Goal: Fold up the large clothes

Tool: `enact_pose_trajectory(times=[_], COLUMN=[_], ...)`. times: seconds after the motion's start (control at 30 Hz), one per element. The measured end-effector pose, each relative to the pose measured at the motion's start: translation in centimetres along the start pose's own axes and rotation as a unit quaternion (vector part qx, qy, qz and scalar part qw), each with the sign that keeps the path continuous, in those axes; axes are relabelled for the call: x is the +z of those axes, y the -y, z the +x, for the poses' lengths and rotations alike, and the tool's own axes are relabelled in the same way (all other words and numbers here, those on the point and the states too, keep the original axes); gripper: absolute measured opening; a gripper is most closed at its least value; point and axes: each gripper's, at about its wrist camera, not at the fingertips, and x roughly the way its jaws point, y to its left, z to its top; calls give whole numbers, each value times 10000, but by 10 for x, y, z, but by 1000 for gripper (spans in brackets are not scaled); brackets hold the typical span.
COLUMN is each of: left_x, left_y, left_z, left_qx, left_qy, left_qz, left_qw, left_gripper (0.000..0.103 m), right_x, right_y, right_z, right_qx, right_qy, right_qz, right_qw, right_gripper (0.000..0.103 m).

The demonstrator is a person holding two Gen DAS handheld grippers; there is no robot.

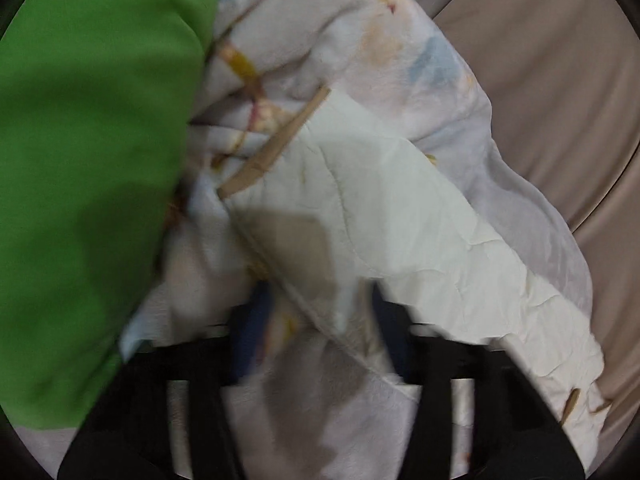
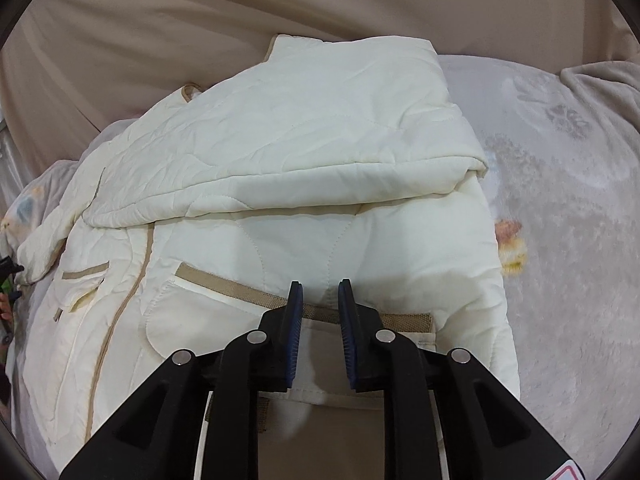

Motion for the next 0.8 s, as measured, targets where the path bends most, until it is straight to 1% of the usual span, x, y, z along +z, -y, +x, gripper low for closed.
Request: enact_pose_trajectory(times=[0.03,0.07,0.1,0.13,0.17,0.2,0.23,0.27,0.33,0.37,0.43,0.47,0.53,0.6,0.67,0.73,0.8], left_x=[0,0,-3,-8,-12,-19,-31,-42,-69,-90,-129,-156,-209,-261,-313,-361,-402], left_y=[7,18,31,54,71,95,124,149,201,231,278,304,346,379,404,422,429], left_z=[-1,-8,-18,-33,-45,-63,-84,-101,-133,-152,-177,-188,-200,-200,-187,-163,-139], left_qx=[-7,-4,-36,-136,-243,-424,-646,-889,-1380,-1692,-2190,-2449,-2815,-2968,-2945,-2827,-2644], left_qy=[-18,100,248,430,562,731,886,973,1077,1105,1025,919,669,430,150,-181,-466], left_qz=[38,160,361,670,880,1163,1473,1728,2212,2490,2916,3153,3571,3952,4271,4536,4746], left_qw=[10000,9998,9990,9967,9942,9896,9830,9761,9594,9472,9255,9122,8881,8682,8548,8450,8383], left_gripper=[14,9,6,6,5,5,5,5,5,5,5,5,5,5,5,6,7], right_x=[0,0,0,0,0,0,0,0,0,0,0,0,1,1,0,1,1], right_y=[-1,-2,-2,-3,-3,-3,-2,-2,-2,-2,-2,-1,0,3,4,7,8], right_z=[0,0,0,1,1,1,1,1,1,1,0,0,0,-1,-1,-2,-2], right_qx=[-24,-46,-60,-63,-58,-54,-49,-45,-46,-48,-52,-48,-23,21,59,116,159], right_qy=[-2,-3,-4,-5,-7,-9,-8,-8,-8,-7,-4,-1,3,8,16,21,28], right_qz=[-17,-37,-52,-57,-57,-56,-49,-47,-46,-49,-58,-56,-35,3,38,73,102], right_qw=[10000,10000,10000,10000,10000,10000,10000,10000,10000,10000,10000,10000,10000,10000,10000,9999,9998], right_gripper=[17,17,17,18,18,18,18,18,18,18,18,18,19,19,19,20,21])
